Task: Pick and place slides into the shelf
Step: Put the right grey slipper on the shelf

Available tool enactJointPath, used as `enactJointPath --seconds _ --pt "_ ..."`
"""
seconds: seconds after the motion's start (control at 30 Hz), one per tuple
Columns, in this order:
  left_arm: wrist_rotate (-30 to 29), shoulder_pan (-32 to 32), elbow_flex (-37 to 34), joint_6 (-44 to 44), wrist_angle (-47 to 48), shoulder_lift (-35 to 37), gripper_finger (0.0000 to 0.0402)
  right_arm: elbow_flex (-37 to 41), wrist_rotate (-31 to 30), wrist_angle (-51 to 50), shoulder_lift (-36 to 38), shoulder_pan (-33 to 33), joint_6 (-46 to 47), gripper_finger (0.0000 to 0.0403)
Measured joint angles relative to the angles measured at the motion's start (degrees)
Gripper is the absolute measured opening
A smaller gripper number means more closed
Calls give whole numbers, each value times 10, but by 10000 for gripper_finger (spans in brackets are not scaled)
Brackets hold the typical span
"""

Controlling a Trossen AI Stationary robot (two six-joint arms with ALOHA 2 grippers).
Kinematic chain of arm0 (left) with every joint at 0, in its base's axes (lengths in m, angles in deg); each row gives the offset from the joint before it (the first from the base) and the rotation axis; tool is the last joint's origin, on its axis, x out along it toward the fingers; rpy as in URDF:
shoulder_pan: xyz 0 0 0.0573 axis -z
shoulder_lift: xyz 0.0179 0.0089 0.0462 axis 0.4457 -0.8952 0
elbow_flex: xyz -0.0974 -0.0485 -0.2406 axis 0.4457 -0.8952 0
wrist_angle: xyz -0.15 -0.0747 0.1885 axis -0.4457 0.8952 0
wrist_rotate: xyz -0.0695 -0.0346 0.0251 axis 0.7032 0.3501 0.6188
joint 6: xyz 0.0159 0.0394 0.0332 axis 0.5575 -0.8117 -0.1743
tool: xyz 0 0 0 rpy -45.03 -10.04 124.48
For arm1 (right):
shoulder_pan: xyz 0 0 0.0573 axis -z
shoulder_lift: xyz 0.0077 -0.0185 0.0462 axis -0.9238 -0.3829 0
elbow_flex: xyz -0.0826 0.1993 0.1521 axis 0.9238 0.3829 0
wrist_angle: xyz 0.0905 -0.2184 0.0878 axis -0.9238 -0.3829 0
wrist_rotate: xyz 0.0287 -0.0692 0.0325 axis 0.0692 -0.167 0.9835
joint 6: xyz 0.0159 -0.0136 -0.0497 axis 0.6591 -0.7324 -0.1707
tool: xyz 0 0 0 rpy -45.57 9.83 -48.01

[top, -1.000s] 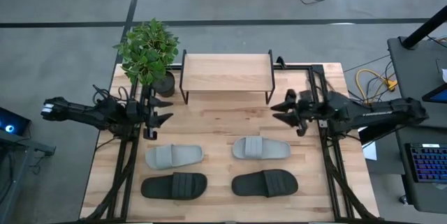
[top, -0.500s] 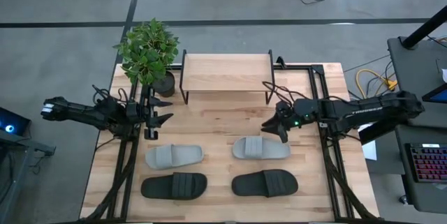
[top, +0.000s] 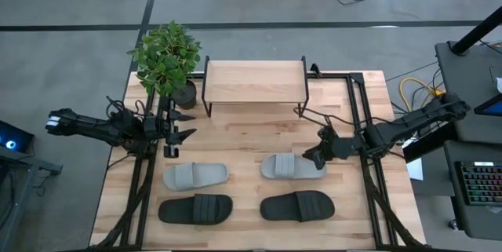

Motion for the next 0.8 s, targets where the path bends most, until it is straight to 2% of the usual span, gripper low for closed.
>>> enactJointPath --seconds 0.2,0.27,0.47,0.8 --pt "0 0 0 0 0 1 149 15 -174 9 -14 -81 78 130" --pt "0 0 0 0 0 1 149 15 -209 11 -28 -94 93 129" --pt "0 0 0 -1 0 1 149 15 -202 19 -95 -95 172 124" --pt "0 0 0 -1 0 1 149 12 -187 112 -198 -95 188 123"
